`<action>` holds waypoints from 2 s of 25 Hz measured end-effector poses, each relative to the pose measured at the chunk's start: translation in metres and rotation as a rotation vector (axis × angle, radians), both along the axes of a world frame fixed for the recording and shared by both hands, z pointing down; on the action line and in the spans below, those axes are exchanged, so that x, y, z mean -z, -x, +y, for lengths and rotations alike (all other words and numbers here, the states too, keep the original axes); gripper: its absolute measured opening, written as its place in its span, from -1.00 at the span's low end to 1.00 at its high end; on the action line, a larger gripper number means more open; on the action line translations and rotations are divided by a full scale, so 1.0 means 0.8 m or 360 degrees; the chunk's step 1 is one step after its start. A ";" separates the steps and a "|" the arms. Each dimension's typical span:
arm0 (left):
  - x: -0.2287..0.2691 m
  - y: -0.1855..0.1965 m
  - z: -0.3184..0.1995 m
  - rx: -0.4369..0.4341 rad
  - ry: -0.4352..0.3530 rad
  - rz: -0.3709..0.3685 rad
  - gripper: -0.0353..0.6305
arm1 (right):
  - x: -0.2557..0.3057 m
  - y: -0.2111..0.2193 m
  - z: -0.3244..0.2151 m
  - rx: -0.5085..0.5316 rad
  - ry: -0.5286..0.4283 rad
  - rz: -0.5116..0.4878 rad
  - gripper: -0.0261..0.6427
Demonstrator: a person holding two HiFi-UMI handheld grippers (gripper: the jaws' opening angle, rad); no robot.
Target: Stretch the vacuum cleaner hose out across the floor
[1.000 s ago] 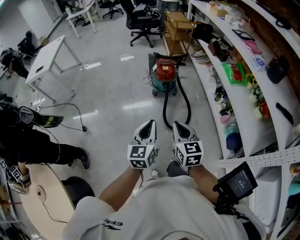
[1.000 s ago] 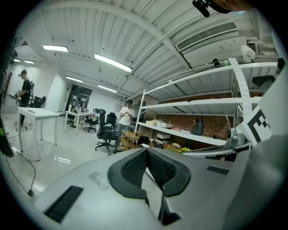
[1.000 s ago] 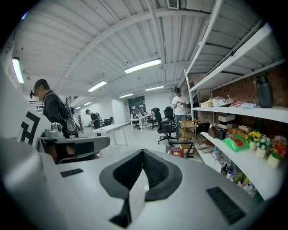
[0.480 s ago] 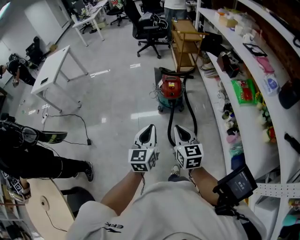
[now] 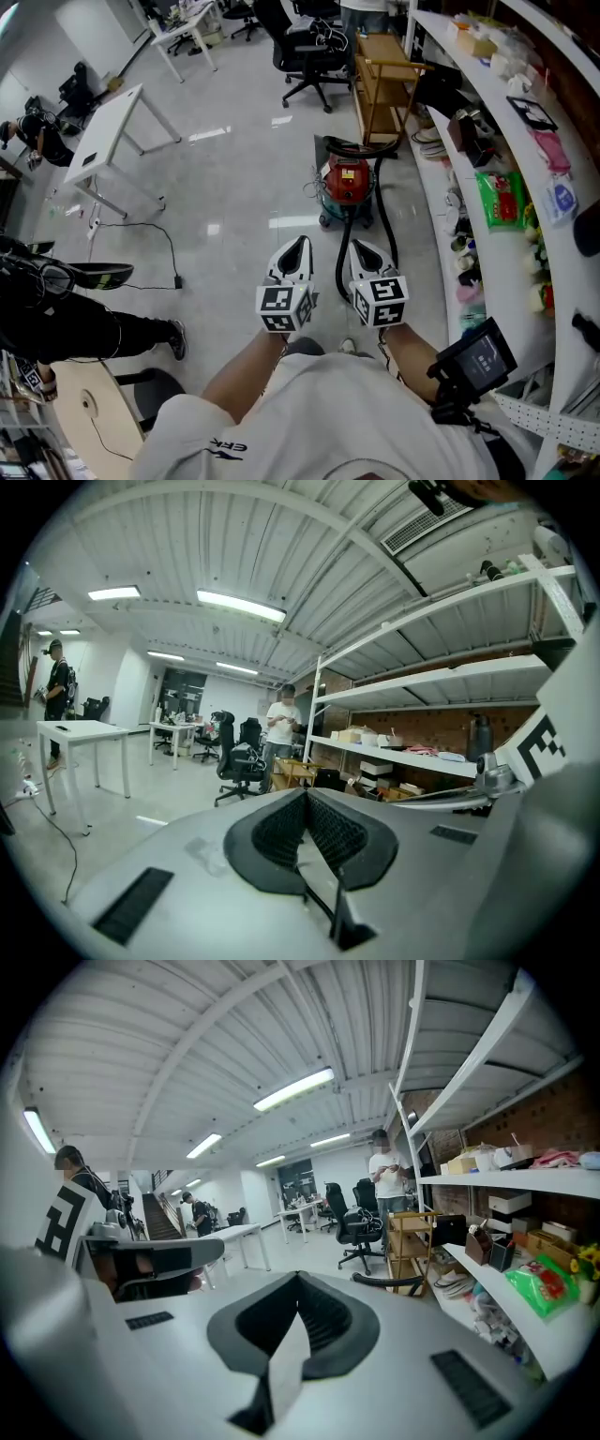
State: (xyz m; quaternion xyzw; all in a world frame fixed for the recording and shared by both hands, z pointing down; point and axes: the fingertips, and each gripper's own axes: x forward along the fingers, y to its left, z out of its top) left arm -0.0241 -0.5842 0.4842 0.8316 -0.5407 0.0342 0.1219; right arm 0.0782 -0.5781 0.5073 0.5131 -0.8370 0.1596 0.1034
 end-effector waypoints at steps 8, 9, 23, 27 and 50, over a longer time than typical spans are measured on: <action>-0.031 0.019 -0.098 -0.0030 0.0043 0.0028 -0.89 | -0.028 0.007 -0.089 -0.0058 0.0049 0.0048 -0.92; -0.034 0.023 -0.113 -0.0044 0.0049 0.0035 -0.89 | -0.032 0.011 -0.102 -0.0073 0.0055 0.0058 -0.92; -0.077 0.104 -0.321 -0.0267 0.0119 -0.0006 -0.89 | -0.066 0.079 -0.287 -0.0271 0.0143 0.0221 -0.92; -0.089 0.120 -0.356 -0.0318 0.0128 -0.0044 -0.89 | -0.076 0.091 -0.320 -0.0292 0.0167 0.0269 -0.92; -0.238 0.028 -0.576 -0.0501 0.0346 -0.0361 -0.89 | -0.227 -0.005 -0.531 -0.0234 0.0454 0.0400 -0.92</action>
